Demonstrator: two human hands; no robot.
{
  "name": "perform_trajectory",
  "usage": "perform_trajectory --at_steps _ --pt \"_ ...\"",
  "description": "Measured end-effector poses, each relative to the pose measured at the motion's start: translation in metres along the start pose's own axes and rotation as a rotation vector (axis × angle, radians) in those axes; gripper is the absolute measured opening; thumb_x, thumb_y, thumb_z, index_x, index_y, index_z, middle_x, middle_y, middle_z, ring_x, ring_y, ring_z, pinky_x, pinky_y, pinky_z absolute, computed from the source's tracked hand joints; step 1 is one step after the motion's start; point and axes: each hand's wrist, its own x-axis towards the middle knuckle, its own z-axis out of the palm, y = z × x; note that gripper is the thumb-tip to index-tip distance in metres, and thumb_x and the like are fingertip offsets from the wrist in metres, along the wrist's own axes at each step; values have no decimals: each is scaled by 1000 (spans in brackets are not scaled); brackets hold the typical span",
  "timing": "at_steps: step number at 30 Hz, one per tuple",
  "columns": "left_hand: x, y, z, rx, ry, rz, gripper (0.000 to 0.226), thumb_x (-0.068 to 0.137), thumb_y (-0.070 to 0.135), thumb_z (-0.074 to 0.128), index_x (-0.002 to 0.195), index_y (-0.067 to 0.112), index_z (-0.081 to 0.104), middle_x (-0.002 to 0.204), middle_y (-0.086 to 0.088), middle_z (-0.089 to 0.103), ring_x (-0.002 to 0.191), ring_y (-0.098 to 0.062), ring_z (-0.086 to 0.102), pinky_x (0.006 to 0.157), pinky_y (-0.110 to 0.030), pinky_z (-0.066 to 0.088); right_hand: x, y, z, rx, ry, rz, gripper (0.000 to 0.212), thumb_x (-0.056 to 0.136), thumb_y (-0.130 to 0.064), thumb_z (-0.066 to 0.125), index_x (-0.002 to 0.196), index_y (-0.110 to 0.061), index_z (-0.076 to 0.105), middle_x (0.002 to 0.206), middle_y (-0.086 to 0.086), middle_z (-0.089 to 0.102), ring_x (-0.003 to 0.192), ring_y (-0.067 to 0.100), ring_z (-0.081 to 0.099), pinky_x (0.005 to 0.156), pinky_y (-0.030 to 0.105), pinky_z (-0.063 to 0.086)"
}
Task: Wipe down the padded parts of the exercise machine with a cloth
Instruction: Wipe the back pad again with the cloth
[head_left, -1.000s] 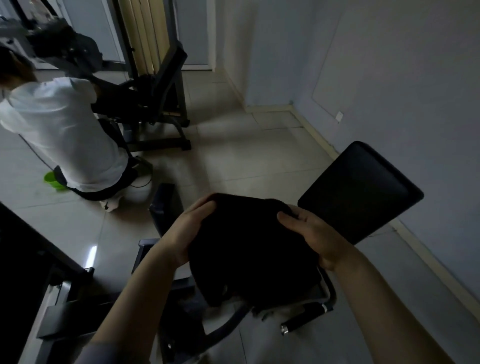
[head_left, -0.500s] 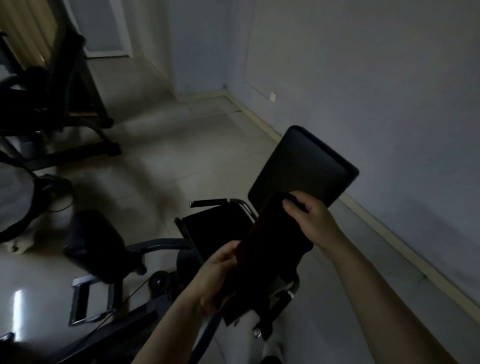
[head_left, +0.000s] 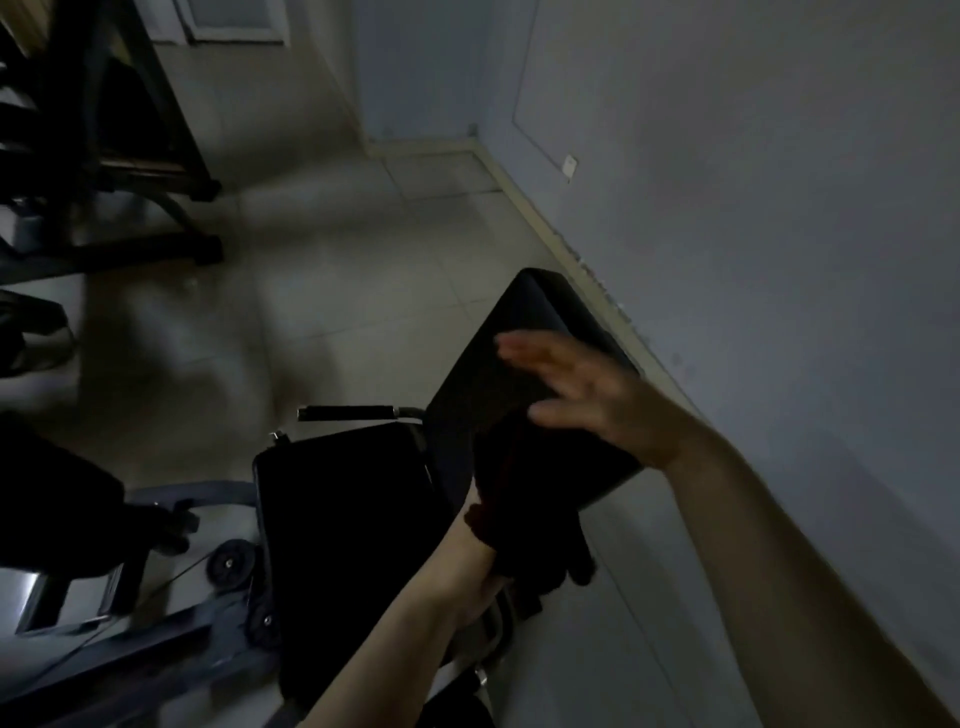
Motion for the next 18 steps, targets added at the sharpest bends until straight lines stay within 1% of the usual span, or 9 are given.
perform_trajectory --at_steps 2,4,6,8,9,10,12,14,18 --pt "24 -9 5 -13 95 -41 44 71 45 62 83 3 59 69 -11 60 64 -25 56 60 -32 47 4 18 -37 96 341 35 36 89 -12 57 120 -30 53 125 -14 55 123 5 49 105 19 38" --pt "43 -13 8 192 126 51 53 64 46 65 92 0 59 88 -14 60 84 -28 58 72 -40 46 1 44 -60 216 662 212 27 96 -28 48 122 -31 55 126 -10 57 120 7 50 103 23 37" --pt "67 -22 9 685 122 349 65 63 55 70 112 14 57 111 -7 58 108 -21 55 91 -42 47 -5 70 -69 349 685 384 37 98 -41 37 131 -30 49 131 -4 53 122 10 48 100 24 34" --pt "92 -33 14 1471 56 691 64 64 70 58 109 25 62 115 -5 52 112 -27 43 98 -52 42 -13 86 -69 445 673 474 44 98 -47 32 135 -29 47 129 -2 54 117 13 50 92 25 38" --pt "105 -37 21 1718 -1 755 64 62 71 55 107 26 66 117 -5 54 116 -30 39 101 -57 38 -16 89 -69 499 682 485 44 97 -48 33 133 -29 50 128 -2 55 113 13 52 91 27 40" --pt "118 -42 29 1826 -65 797 63 63 68 57 110 27 68 123 -5 56 123 -31 36 107 -62 30 -20 91 -71 540 708 483 43 97 -47 34 131 -28 52 127 -2 56 112 13 54 94 30 41" --pt "140 -44 41 1799 -130 943 51 72 56 61 112 26 67 129 -4 59 132 -28 35 112 -63 18 -27 92 -75 528 766 456 40 98 -44 34 127 -27 55 124 -1 59 117 15 54 104 34 38" --pt "155 -44 41 1629 -111 1064 37 78 49 62 105 24 69 120 -3 64 129 -24 44 112 -62 17 -34 92 -78 500 788 453 38 99 -43 32 126 -28 54 123 -3 59 118 13 53 107 33 35" --pt "164 -41 35 1517 -87 1112 47 73 55 65 109 24 63 117 -2 66 124 -20 49 114 -57 15 -39 96 -71 476 803 529 33 97 -44 35 122 -33 53 128 -4 55 119 12 50 105 36 37"
